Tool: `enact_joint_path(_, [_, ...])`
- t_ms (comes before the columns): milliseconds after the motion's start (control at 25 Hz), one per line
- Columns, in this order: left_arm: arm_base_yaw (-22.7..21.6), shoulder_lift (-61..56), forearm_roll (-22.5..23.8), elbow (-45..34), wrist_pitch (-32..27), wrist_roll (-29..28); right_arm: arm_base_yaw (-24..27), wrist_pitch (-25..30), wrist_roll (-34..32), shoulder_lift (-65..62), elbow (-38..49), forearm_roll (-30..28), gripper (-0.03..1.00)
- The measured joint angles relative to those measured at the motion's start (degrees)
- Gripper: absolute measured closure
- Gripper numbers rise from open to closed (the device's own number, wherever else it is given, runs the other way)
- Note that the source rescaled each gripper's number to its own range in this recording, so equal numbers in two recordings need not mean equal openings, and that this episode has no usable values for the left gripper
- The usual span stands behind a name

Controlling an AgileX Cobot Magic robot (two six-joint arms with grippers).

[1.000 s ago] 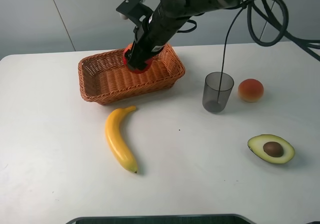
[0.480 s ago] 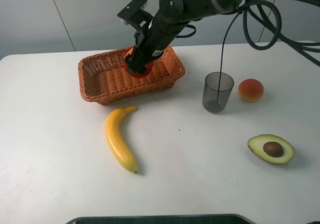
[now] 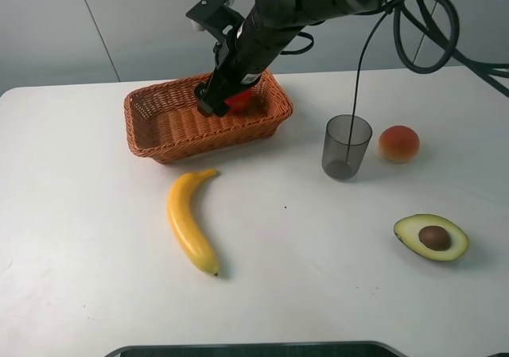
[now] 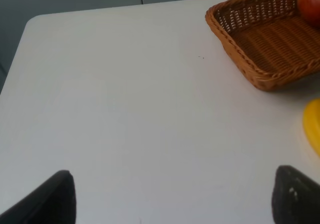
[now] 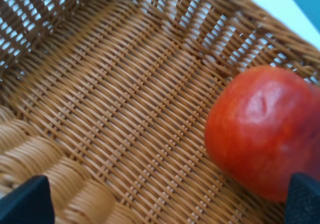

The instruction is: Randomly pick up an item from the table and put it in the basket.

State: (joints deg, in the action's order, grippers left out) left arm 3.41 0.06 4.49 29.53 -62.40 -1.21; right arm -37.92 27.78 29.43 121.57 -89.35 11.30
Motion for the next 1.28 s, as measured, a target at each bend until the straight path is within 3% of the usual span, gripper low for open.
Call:
enact_joint_path(320, [0.0, 0.0, 0.0, 0.0, 0.0, 0.0, 0.0, 7.6, -4.4, -5.7, 0.0, 0.2, -0.03])
enact_joint_path(560, [0.0, -0.1, 0.0, 0.0, 0.0, 0.0, 1.8, 16.0, -12.3, -9.7, 0.0, 0.1, -0.03])
enact_joint_path(960, [0.0, 0.0, 0.0, 0.0, 0.0, 0.0, 10.7, 33.1, -28.3, -16.5, 0.0, -5.2, -0.03])
enact_joint_path(1280, [0.0, 0.0, 0.0, 0.0, 0.0, 0.0, 19.8, 35.1, -32.2, -27.4, 11.3, -6.9, -0.03])
